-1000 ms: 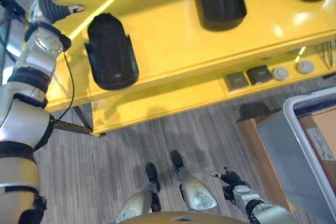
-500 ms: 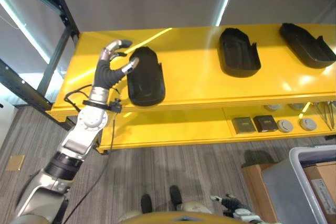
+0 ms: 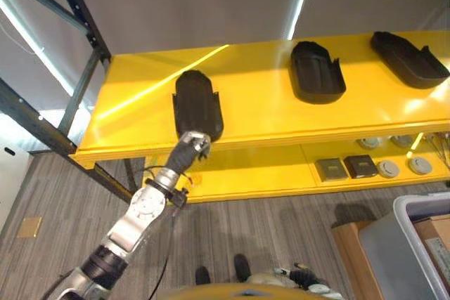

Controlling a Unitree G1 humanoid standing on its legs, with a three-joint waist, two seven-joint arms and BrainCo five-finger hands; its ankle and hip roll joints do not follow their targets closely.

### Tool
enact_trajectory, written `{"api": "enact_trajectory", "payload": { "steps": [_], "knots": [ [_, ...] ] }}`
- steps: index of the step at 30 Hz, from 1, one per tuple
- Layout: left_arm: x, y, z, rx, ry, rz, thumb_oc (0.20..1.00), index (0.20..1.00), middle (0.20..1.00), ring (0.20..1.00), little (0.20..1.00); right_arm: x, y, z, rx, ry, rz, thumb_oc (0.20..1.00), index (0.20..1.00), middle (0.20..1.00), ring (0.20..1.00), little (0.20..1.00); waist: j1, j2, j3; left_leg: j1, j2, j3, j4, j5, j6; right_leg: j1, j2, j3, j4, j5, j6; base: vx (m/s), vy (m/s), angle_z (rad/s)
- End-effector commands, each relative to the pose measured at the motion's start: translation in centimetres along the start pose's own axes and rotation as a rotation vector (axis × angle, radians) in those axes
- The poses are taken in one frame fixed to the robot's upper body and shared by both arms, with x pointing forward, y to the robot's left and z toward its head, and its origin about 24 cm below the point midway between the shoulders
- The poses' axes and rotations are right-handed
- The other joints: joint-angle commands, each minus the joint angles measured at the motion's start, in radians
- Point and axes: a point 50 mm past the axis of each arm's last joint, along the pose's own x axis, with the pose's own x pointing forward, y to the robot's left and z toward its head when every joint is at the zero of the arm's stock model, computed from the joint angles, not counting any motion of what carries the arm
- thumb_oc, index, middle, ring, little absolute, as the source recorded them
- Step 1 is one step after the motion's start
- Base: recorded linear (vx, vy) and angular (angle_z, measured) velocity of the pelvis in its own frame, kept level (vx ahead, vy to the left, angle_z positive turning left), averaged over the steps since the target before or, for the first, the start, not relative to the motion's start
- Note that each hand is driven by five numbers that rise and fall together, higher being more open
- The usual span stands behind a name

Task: Move parts from the plastic box to the shelf.

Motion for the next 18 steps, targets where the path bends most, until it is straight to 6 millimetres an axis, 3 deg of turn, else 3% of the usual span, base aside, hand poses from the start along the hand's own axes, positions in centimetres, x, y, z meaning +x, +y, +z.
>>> {"api": "enact_trajectory", "payload": {
  "steps": [1, 10, 18],
  "knots": [
    [1.8, 1.0, 2.1, 0.040, -0.107, 0.003, 0.200, 0.200, 0.200, 0.200, 0.200, 0.0, 0.3, -0.5, -0.030, 0.028, -0.001, 1.000, 1.000, 1.000, 1.000, 1.000, -0.014, -0.032, 0.014, 0.003, 0.110, -0.029, -0.001, -0.060, -0.090, 0.021, -0.088, 0.048, 0.005, -0.076, 0.089, -0.03, -0.003, -0.19],
    [3.9, 1.7, 1.5, 0.110, -0.084, 0.091, 0.200, 0.200, 0.200, 0.200, 0.200, -0.1, 0.2, -0.7, -0.025, 0.019, -0.016, 1.000, 1.000, 1.000, 1.000, 1.000, -0.046, -0.023, 0.030, -0.038, 0.113, -0.013, -0.001, -0.046, -0.099, -0.025, -0.080, 0.066, 0.002, -0.065, 0.090, 0.00, -0.009, -0.04],
    [5.1, 3.7, 2.8, 0.126, -0.142, 0.233, 0.200, 0.200, 0.200, 0.200, 0.200, -0.2, 0.2, -1.0, -0.032, 0.010, -0.022, 1.000, 1.000, 1.000, 1.000, 1.000, -0.064, -0.019, 0.028, -0.043, 0.115, 0.004, -0.001, -0.047, -0.104, -0.040, -0.077, 0.083, 0.002, -0.062, 0.091, 0.02, -0.010, -0.08]
  ]
}}
